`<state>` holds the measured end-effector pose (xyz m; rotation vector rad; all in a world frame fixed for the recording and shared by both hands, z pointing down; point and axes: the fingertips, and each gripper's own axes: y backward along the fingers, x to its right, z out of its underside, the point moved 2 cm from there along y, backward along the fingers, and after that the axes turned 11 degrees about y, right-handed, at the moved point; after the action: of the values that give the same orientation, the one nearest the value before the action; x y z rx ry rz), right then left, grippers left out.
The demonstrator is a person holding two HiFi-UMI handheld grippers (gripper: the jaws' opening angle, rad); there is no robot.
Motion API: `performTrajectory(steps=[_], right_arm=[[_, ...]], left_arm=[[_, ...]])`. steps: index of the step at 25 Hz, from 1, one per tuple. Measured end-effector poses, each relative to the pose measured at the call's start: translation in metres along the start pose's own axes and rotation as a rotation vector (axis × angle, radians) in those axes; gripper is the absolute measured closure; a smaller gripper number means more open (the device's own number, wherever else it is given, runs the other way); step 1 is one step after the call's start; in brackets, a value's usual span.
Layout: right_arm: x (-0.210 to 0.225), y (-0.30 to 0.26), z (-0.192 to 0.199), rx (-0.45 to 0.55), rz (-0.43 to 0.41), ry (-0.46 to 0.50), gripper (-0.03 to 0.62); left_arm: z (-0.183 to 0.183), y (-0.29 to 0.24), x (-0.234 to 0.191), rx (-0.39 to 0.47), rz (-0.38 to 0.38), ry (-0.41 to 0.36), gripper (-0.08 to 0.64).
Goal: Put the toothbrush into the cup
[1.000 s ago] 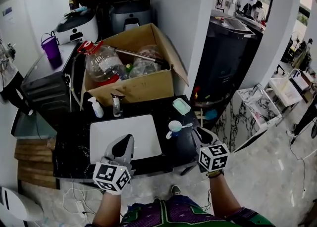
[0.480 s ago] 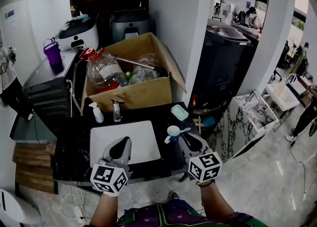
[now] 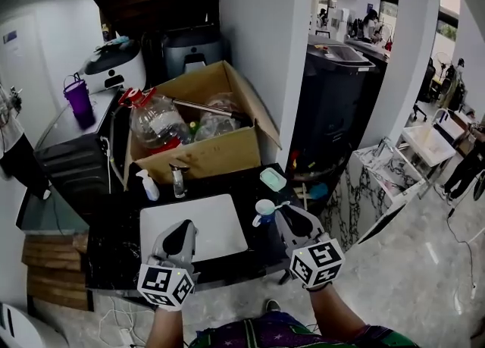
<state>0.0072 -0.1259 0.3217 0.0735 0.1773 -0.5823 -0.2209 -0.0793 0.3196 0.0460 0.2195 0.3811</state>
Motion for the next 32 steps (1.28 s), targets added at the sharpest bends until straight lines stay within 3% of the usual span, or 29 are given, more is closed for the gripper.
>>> performTrajectory(steps=[6, 16, 32], right_arm=[[0.002, 0.005, 0.003, -0.003, 0.009, -0.006, 0.576], [0.008, 0.011, -0.002, -0.009, 0.051, 0.037, 0.592], [0.01, 0.011, 0.006, -0.026, 0.04, 0.01, 0.592]], left_arm=[[0.002, 0.0, 0.002, 0.007, 0.033, 0.062, 0.545], [0.0, -0.003, 0.009, 0.011, 0.038, 0.037, 0.545], [0.001, -0.005, 0.013, 0.003, 0.041, 0.029, 0.545]])
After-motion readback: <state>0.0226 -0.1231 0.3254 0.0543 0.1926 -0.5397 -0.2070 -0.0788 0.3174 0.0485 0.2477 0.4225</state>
